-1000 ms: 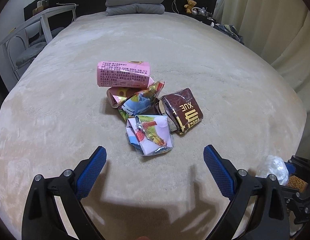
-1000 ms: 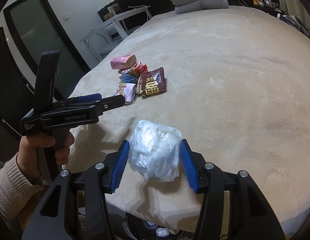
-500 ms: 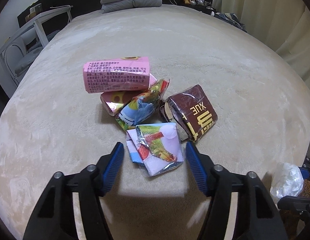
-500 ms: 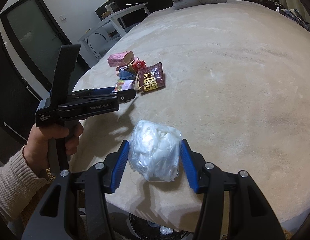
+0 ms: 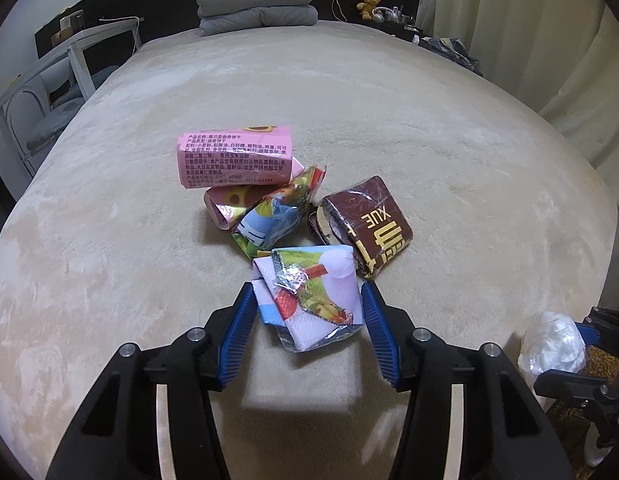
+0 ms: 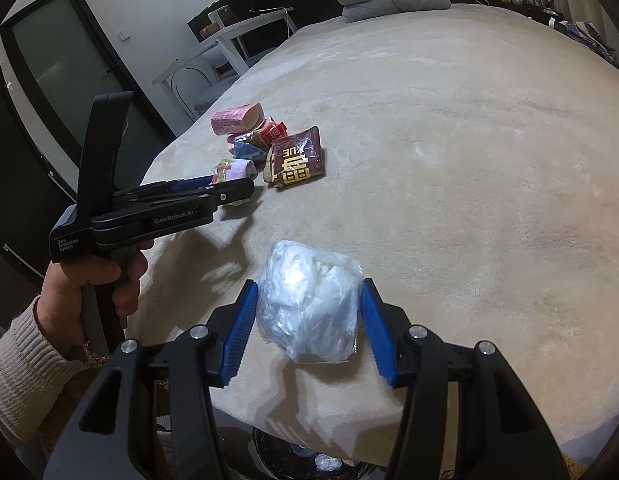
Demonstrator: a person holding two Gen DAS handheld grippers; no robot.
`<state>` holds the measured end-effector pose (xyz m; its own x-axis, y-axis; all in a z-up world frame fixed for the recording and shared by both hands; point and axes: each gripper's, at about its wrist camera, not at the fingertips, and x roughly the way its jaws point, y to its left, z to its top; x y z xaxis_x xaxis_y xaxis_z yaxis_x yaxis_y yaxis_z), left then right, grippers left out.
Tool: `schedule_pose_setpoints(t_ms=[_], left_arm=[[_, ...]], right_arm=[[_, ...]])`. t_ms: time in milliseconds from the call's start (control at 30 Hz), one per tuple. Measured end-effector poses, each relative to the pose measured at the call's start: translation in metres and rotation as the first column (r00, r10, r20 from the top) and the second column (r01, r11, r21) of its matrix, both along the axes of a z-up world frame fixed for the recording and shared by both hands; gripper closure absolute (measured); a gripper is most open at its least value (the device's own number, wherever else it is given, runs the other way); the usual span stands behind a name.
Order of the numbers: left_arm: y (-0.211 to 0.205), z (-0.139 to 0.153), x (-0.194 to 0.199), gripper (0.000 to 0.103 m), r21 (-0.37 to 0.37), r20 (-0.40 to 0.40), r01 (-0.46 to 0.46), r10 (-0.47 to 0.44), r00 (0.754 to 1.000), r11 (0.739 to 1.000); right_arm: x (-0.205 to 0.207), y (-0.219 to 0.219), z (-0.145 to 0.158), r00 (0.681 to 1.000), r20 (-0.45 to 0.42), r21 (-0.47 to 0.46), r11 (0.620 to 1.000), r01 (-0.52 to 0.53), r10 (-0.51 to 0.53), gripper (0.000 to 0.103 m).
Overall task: Collect trash
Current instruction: 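Grasp the colourful wrapper with the left tool while the right tool lifts the white bag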
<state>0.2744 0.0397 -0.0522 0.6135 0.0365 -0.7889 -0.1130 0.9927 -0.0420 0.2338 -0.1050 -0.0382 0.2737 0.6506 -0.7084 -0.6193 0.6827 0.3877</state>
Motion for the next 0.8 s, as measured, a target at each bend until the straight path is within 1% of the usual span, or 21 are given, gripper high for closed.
schedule_pose_setpoints(t_ms=[200,467,800], left_arm=[[-0.002,0.008,-0.020,0.050,-0.040,0.025,-0.001,0.002,1.000,0.999],[-0.007,0.016,-0.049,0.050,-0.056,0.052,0.002,0.000,0.999,0.998],[-0.024,0.015,-0.103,0.050,-0.112,0.095,0.015,-0.004,0.996,0.994]], right_arm=[[-0.006,-0.003,0.006,1.000,0.022,0.017,1.000,0.011,-0.011,0.051],[-0.023,-0.003,0.011,0.998,0.060,0.015,1.000,0.012,-0.013,0.051],[-0.050,-0.016,0.012,0.998,0.058,0.033,0.999,0.032,-0.033,0.051]])
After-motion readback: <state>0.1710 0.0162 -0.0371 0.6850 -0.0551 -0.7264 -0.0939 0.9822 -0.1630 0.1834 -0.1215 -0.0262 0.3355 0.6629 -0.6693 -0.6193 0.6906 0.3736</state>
